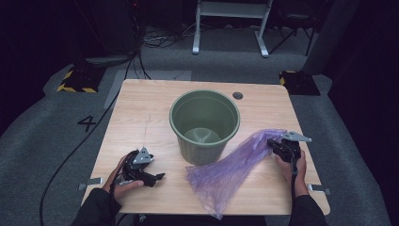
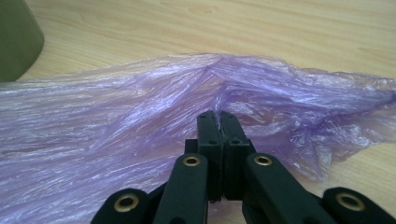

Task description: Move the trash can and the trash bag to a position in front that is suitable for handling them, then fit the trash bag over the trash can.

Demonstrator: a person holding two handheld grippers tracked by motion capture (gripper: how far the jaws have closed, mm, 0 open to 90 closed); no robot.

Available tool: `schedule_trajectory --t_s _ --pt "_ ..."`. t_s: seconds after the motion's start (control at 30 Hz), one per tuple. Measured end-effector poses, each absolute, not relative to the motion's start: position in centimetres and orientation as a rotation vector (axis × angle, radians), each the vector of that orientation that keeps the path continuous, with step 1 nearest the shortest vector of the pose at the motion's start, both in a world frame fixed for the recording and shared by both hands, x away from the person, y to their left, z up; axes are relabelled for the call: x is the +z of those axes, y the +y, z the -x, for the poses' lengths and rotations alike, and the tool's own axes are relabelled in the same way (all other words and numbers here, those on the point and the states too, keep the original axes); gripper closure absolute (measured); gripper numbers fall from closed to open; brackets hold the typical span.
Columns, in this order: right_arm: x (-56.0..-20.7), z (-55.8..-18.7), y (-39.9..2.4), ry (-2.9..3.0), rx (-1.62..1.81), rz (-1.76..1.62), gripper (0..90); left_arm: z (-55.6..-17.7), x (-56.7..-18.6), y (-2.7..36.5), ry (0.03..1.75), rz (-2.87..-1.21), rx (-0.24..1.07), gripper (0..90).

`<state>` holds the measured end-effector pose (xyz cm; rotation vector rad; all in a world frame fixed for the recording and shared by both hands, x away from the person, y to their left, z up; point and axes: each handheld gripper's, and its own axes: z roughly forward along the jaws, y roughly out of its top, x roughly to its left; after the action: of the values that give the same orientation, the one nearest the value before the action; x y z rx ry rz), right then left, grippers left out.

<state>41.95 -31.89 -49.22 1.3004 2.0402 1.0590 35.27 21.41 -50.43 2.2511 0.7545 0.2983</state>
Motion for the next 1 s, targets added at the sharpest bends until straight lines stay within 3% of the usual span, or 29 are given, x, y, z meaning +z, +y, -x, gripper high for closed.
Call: schedule_trajectory --t_s 0.73,1.0 --pt "-47.5 -41.5 -30.9 2.011 1.078 -1.24 89.6 -35.4 -50.4 21.3 0.757 -2.249 0.297 13.0" --pt "-45.8 -41.2 -29.9 1.986 1.084 -1.173 89.6 -35.2 -48.5 20.1 0.754 -2.163 0.286 19.8"
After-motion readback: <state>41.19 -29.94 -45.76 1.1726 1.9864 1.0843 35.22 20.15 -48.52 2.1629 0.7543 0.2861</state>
